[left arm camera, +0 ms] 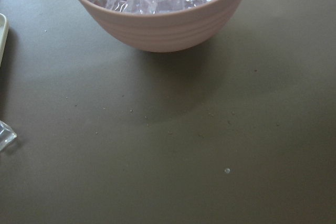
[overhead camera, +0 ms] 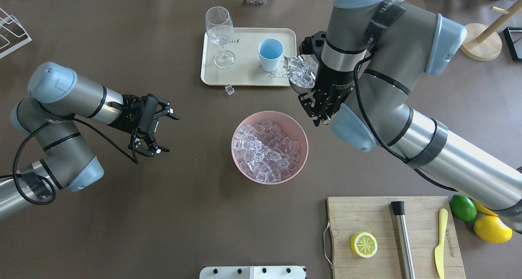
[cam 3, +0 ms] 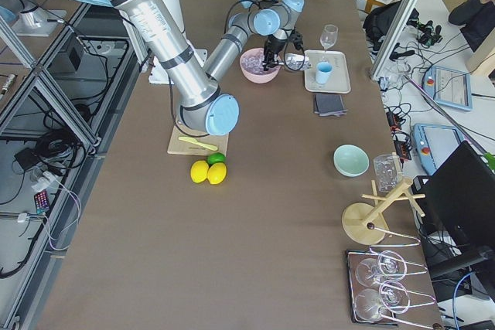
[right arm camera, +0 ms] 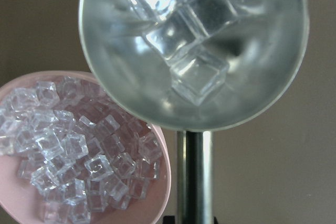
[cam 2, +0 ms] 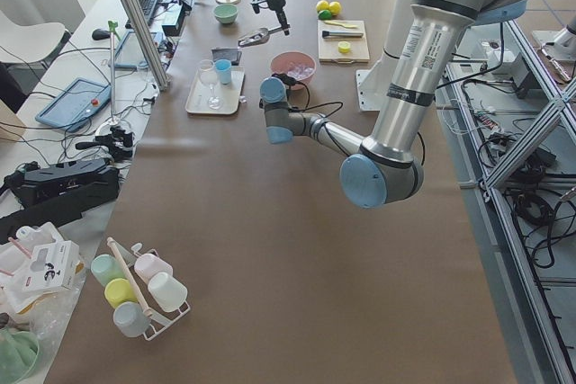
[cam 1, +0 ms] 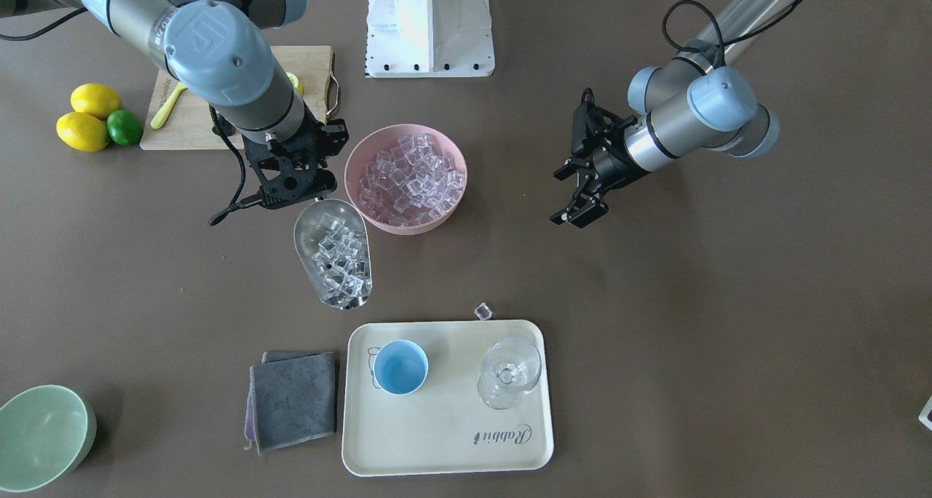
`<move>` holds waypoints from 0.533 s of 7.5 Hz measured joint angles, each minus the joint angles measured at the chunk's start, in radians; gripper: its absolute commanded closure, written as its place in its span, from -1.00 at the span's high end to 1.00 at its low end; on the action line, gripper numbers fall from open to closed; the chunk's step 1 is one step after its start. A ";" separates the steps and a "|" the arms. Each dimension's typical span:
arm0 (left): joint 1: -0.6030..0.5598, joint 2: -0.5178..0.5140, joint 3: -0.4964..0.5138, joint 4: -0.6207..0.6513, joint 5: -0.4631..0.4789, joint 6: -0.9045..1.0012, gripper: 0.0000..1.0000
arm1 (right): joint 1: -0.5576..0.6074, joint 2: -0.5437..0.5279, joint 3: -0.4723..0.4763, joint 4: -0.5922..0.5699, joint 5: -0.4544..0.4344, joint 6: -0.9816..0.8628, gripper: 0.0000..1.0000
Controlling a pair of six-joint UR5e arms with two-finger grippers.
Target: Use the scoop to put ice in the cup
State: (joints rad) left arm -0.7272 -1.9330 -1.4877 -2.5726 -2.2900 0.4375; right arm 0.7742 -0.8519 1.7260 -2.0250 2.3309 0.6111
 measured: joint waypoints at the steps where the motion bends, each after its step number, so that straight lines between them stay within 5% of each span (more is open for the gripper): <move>1: -0.037 0.020 -0.011 0.034 -0.054 0.021 0.97 | 0.018 0.063 -0.086 -0.019 0.044 0.002 -1.00; 4: -0.112 0.137 -0.141 0.175 -0.110 0.033 0.97 | 0.045 0.228 -0.314 -0.029 0.145 0.006 -1.00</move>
State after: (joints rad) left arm -0.8393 -1.7964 -1.6290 -2.3980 -2.4001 0.4705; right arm 0.8191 -0.6242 1.4121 -2.0544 2.4763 0.6172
